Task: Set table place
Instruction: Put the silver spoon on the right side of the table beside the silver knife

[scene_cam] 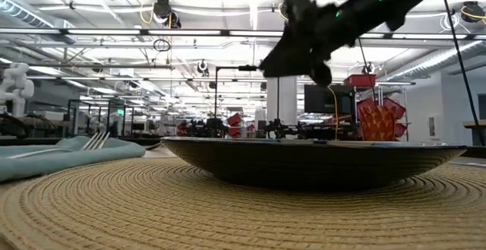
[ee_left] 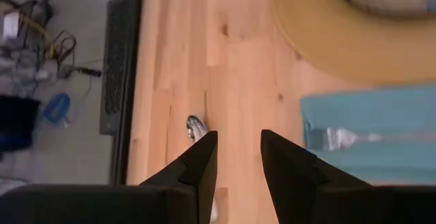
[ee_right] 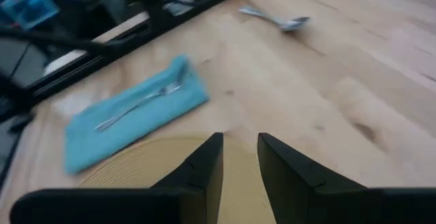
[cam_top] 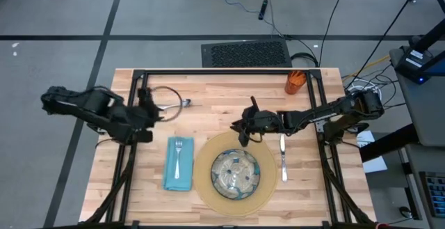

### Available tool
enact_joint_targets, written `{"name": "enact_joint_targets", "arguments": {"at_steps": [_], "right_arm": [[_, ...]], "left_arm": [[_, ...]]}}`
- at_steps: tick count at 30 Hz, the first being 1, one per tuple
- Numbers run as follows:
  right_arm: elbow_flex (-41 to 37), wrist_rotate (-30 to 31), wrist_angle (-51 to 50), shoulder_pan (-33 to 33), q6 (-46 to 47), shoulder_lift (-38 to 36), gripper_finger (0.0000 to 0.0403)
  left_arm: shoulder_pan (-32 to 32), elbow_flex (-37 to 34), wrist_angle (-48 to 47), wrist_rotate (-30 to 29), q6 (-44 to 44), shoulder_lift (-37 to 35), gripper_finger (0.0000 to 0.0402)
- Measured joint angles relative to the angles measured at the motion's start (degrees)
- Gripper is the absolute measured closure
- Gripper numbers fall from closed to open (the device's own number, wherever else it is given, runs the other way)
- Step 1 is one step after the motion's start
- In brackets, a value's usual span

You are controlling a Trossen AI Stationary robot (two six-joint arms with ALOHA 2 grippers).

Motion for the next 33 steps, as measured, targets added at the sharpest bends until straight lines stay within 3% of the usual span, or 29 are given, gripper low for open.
{"name": "enact_joint_targets", "arguments": {"at_steps": [3,9,13,19,25,33], "right_arm": [[0.04,-0.46,1.4,-2.58,2.42,2.37,0.0319],[5.94,-10.36,4.26,-9.5,6.22,12.93,0.0319],[17.2,-16.43,2.18,-12.94,5.08,21.72,0.0319],[37.78,-17.38,-12.81,-16.28,3.73,34.09,0.0319],[54.07,-24.34,-19.89,-18.01,4.67,44.98,0.0315],[68.42,-25.61,-25.93,-20.07,9.53,53.57,0.0247]], "left_arm": [[0.0,0.0,0.06,-0.26,-5.77,-3.27,0.0303],[0.0,-0.19,0.25,-0.51,-11.78,-6.05,0.0303],[0.0,-1.38,0.86,-1.14,-12.88,-6.14,0.0303],[0.0,-3.06,1.61,-1.15,-12.95,-6.05,0.0303],[-0.02,-3.06,1.64,-1.15,-12.93,-6.07,0.0303],[-0.07,-3.06,1.31,-0.71,-12.45,-6.07,0.0303]]}}
